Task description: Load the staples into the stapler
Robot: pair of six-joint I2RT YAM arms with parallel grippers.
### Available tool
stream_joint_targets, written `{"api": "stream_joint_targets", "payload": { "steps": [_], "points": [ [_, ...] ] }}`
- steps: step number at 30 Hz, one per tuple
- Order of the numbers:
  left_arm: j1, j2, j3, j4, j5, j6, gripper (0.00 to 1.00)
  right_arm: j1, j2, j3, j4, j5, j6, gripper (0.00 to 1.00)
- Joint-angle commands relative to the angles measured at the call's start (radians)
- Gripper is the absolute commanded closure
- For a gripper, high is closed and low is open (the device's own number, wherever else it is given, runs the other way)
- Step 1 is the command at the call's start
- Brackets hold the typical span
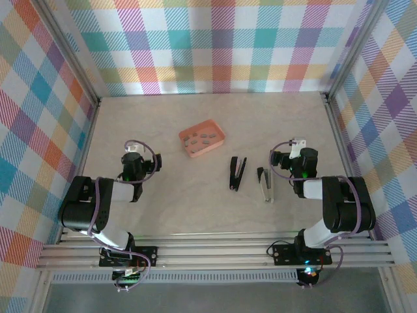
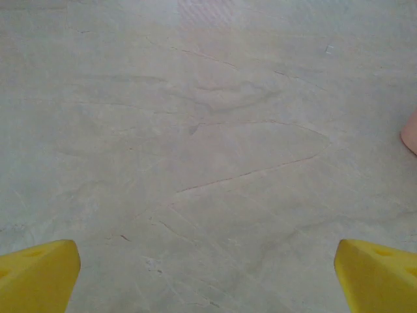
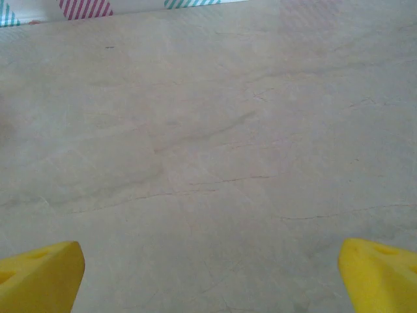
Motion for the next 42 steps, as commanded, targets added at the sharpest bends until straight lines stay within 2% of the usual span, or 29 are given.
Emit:
{"api": "stream_joint_targets", "payload": {
  "steps": [1, 34, 36, 42],
  "points": [
    [0.014, -0.007, 0.021, 0.005, 0.019, 0.006, 0.0, 0.006, -0.006, 0.012, 0.009, 0.0, -0.006, 0.01],
    [0.015, -0.011, 0.017, 0.009, 0.019, 0.008, 0.0, 0.006, -0.007, 0.01, 0.011, 0.0, -0.004, 0.01],
    [0.014, -0.026, 0.038, -0.039, 0.016, 0.005, 0.0, 0.006, -0.007, 0.01, 0.012, 0.0, -0.004, 0.01],
    [0.013, -0.025, 0.041, -0.044, 0.017, 0.007, 0.0, 0.006, -0.007, 0.01, 0.012, 0.0, -0.006, 0.01]
  ]
}}
